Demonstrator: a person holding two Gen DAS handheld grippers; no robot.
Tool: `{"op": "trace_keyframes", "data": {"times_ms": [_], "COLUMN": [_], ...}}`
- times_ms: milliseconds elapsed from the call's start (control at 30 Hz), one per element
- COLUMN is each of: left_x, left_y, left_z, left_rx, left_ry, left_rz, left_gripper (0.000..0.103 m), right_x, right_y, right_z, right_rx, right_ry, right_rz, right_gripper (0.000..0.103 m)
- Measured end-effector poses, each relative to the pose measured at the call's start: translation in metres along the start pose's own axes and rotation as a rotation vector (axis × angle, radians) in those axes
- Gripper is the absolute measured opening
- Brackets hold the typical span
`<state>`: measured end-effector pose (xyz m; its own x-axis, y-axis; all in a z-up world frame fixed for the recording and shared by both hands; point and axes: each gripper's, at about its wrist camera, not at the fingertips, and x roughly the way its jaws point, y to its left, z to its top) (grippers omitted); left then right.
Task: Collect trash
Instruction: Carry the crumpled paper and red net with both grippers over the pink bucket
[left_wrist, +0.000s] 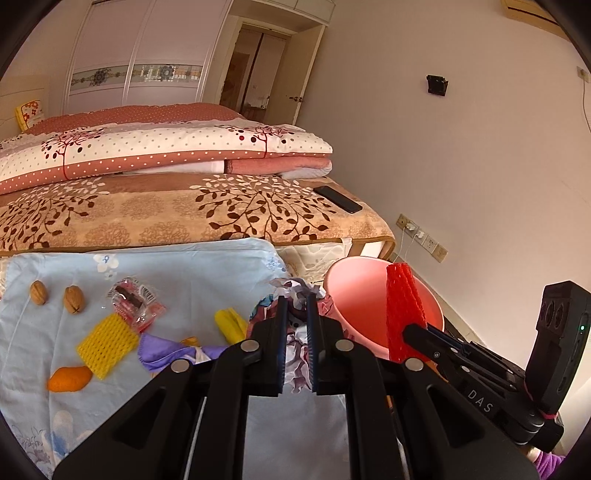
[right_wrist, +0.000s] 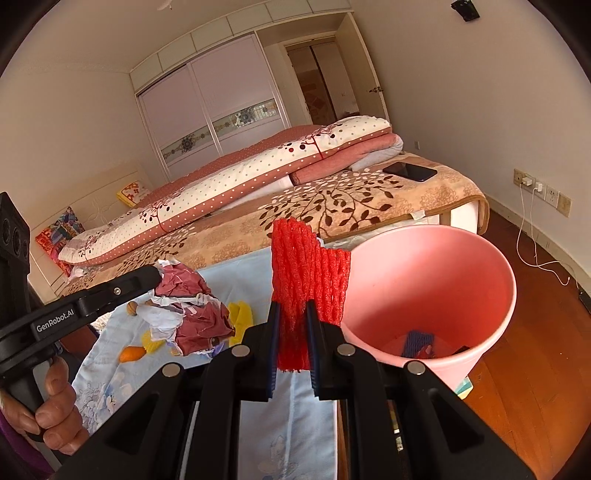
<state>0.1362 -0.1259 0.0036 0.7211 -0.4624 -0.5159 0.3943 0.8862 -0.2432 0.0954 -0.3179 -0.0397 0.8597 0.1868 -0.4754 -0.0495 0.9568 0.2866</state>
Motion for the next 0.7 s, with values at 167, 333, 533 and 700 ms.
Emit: {"op": "trace_keyframes", "data": {"times_ms": [167, 333, 533, 700], "left_x": [0.019, 0.040, 0.065, 0.085], "left_y": [-0.021, -0.037, -0.059, -0.074], "left_z": [0.006, 0.010, 0.011, 0.008], "left_rx": [0.036, 0.046, 0.066, 0.091], "left_ry": [0.007, 0.023, 0.056, 0.078], "left_rz": [-0.031, -0.058, -0.090, -0.107], "left_gripper": [0.009, 0.009, 0.009, 0.009], "right_x": [-0.002, -0.003, 0.001, 0.010], "right_y": [-0.027, -0.048, -0.072, -0.086], "right_z": [0.009, 0.017, 0.022, 0.021], "right_rx": [0.038, 0.056, 0.074, 0.085], "right_ry": [-0.018, -0.030, -0.031, -0.013], "right_rz": [-0.043, -0.075, -0.110, -0.133], "right_gripper": [0.013, 0.013, 0.013, 0.013]}}
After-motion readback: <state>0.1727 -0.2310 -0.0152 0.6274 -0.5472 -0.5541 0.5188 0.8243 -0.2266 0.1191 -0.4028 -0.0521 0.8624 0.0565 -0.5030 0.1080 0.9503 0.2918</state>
